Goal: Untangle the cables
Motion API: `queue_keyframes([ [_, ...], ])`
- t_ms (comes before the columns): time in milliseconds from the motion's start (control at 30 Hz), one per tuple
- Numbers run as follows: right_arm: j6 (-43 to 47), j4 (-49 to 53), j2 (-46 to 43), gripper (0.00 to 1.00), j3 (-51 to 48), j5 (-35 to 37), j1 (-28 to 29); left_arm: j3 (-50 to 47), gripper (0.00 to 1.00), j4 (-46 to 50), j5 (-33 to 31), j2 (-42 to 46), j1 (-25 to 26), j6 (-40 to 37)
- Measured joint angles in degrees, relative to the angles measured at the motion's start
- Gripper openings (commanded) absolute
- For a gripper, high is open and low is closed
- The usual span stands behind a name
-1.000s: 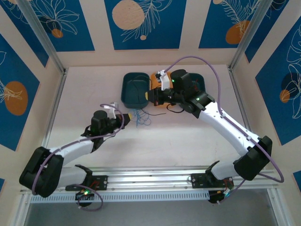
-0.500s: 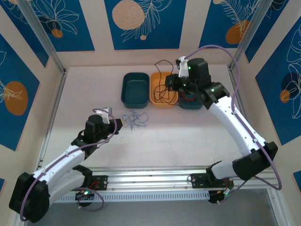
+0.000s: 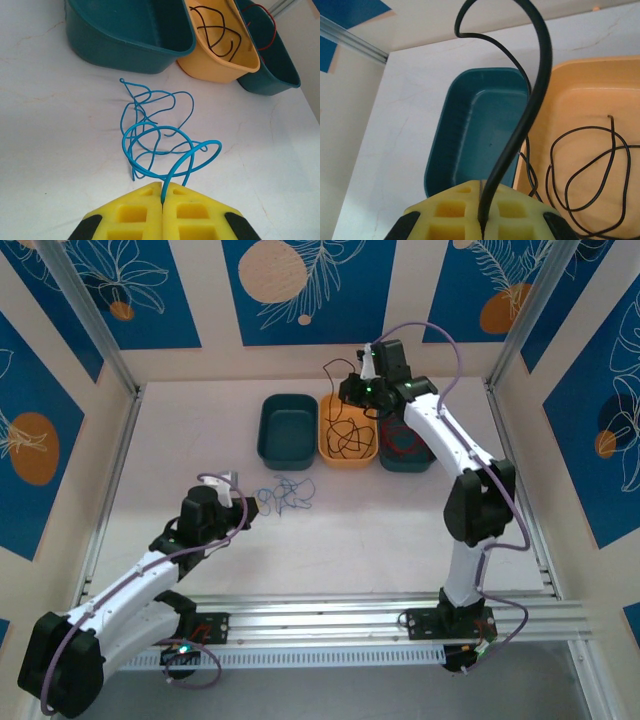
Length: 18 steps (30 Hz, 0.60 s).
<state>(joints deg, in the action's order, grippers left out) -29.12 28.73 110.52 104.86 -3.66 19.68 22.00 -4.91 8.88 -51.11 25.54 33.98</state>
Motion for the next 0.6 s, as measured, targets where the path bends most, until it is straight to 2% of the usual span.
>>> queue_keyframes([
  [267, -2.2, -0.3, 4.5, 0.00, 1.4, -1.2, -2.0, 0.0, 0.00, 0.0, 0.0, 0.0, 0.0, 0.0],
  [600, -6.4, 0.3, 4.6, 0.00, -3.8, -1.7, -3.6, 0.0, 0.00, 0.0, 0.0, -0.1, 0.0, 0.0],
])
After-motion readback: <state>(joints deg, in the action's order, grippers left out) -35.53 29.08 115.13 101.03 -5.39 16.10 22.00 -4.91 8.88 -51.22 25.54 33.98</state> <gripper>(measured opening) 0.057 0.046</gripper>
